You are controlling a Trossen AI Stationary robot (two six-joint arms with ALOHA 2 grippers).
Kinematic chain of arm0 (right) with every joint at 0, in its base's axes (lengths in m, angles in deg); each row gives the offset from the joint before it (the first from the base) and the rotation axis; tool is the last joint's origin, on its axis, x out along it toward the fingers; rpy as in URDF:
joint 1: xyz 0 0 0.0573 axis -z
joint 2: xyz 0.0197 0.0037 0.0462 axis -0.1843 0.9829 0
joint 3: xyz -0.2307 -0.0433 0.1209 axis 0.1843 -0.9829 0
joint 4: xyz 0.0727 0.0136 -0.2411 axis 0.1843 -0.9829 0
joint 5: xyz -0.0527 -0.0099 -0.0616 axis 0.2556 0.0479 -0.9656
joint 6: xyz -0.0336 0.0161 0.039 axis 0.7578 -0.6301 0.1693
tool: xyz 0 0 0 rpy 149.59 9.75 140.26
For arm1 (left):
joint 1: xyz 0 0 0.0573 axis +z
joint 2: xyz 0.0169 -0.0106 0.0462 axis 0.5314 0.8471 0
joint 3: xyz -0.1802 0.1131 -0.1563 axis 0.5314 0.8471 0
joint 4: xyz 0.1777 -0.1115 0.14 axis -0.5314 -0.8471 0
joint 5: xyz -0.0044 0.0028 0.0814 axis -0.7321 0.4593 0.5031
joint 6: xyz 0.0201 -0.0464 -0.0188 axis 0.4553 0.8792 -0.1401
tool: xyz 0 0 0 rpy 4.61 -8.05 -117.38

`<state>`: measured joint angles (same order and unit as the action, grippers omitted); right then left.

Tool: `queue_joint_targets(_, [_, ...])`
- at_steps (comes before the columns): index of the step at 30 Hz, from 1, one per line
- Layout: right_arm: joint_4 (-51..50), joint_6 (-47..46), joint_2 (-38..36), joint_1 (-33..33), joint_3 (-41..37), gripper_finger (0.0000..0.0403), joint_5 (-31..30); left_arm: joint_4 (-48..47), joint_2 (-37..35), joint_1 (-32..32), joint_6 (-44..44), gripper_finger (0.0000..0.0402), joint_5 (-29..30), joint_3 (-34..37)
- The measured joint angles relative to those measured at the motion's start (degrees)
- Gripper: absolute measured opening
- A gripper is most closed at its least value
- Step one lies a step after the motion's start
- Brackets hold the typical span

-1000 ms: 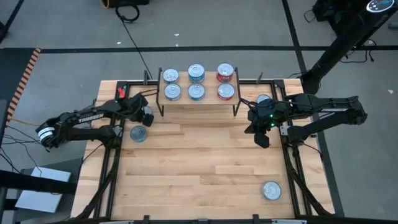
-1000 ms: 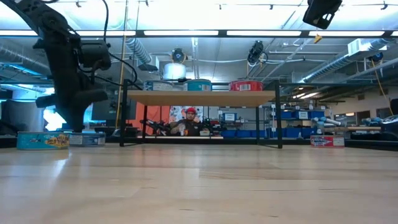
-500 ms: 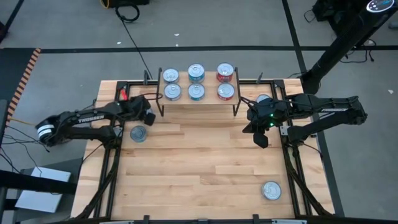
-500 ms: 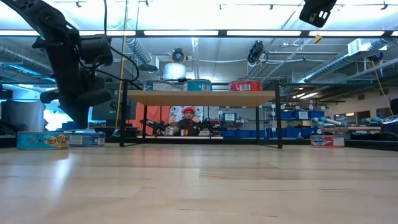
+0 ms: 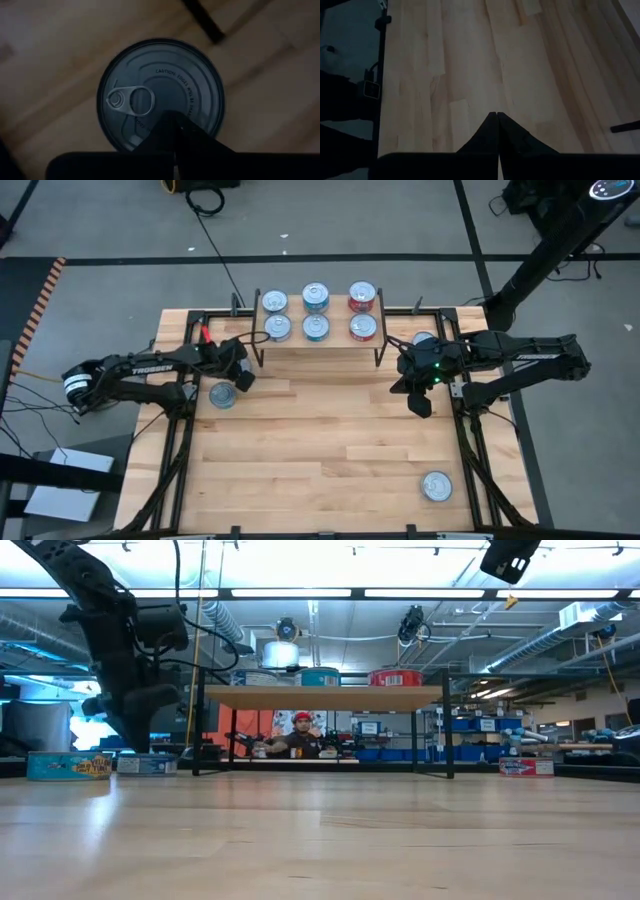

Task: Stack canned seafood by type on shelf
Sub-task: Stack the blue tuna can on top of the other blue can on the shelf

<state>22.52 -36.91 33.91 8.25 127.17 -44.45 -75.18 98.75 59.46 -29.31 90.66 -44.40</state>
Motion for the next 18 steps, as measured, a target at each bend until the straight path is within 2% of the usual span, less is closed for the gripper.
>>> queue_joint_targets(4, [-0.02, -0.23, 0.00, 0.00, 0.00, 0.0005, 0.00, 0.04, -0.06, -3.73, 0.86, 0.0001, -4.54, -0.04])
queue_joint_targets(11, [-0.02, -0.32, 0.00, 0.00, 0.00, 0.0005, 0.00, 0.43, -0.02, -11.93, 2.72, 0.0001, -5.53, 0.06])
queue_joint_targets(18, [-0.04, -0.23, 0.00, 0.00, 0.00, 0.0005, 0.02, 6.62, 0.24, -20.63, 6.16, 0.0001, -6.65, 0.31])
